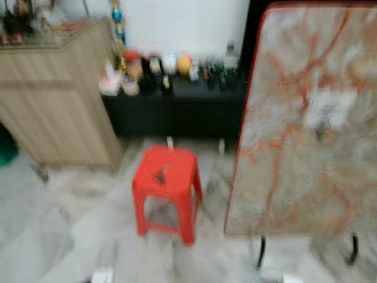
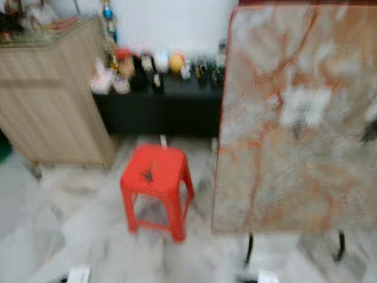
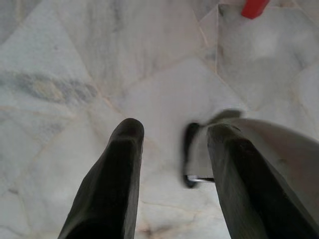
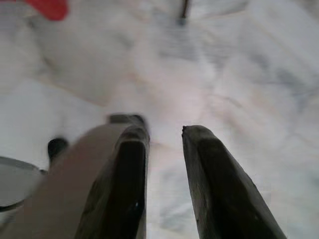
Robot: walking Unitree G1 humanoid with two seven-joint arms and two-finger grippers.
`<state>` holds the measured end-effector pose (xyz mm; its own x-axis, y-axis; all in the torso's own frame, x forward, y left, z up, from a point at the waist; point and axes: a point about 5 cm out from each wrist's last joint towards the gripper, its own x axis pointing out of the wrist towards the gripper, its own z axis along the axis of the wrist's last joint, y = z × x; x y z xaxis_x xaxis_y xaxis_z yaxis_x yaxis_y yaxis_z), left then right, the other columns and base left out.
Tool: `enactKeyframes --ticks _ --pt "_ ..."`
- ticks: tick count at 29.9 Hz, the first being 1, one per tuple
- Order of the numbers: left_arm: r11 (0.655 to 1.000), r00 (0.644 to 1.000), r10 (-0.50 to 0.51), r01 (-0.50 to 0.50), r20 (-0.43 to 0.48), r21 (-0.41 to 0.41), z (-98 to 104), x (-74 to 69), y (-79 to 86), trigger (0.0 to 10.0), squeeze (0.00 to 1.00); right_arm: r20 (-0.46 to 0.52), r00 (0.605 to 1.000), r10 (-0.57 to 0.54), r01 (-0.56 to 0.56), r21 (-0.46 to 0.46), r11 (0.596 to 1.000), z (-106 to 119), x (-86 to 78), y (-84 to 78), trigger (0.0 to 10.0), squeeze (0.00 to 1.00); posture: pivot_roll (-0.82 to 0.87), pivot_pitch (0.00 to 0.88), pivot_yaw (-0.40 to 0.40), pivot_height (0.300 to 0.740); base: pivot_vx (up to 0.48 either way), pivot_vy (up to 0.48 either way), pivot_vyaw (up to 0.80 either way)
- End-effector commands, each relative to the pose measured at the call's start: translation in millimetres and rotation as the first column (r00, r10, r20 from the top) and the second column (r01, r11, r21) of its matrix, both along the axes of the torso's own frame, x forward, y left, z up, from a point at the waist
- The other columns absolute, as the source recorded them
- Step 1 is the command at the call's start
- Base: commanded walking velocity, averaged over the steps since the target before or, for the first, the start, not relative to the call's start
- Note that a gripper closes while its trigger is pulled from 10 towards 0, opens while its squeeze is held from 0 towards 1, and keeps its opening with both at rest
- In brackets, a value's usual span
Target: Hang keys on a hook
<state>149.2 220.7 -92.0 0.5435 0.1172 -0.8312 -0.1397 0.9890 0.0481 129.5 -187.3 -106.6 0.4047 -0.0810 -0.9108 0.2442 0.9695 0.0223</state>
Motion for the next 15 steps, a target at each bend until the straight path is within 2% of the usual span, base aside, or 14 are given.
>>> enactKeyframes --ticks 1,3,8,15 --pt "1.000 1.000 0.013 -0.013 0.002 0.019 1.4 -1.9 9.1 10.0 0.00 0.030 0.999 0.016 -0.016 -0.004 1.000 3.4 12.0 5.7 10.0 0.00 0.04 0.000 -0.025 0.713 0.000 0.480 0.00" --pt "1.000 1.000 0.014 -0.014 0.002 0.020 1.4 -1.9 9.1 10.0 0.00 0.031 0.999 0.020 -0.020 -0.003 1.000 3.6 13.4 8.3 10.0 0.00 0.04 0.000 -0.026 0.713 0.000 0.480 0.00" --pt "1.000 1.000 0.018 -0.018 0.005 0.020 1.6 -1.5 9.3 10.0 0.00 0.032 0.999 0.016 -0.015 -0.013 1.000 4.0 11.3 -1.0 10.0 0.00 0.04 0.000 -0.028 0.713 0.000 0.480 0.00" --pt "1.000 1.000 0.018 -0.018 0.005 0.021 1.5 -1.7 9.2 10.0 0.00 0.031 0.999 0.016 -0.016 -0.016 1.000 3.9 10.6 -2.4 10.0 0.00 0.04 0.000 -0.027 0.713 0.000 0.480 0.00"
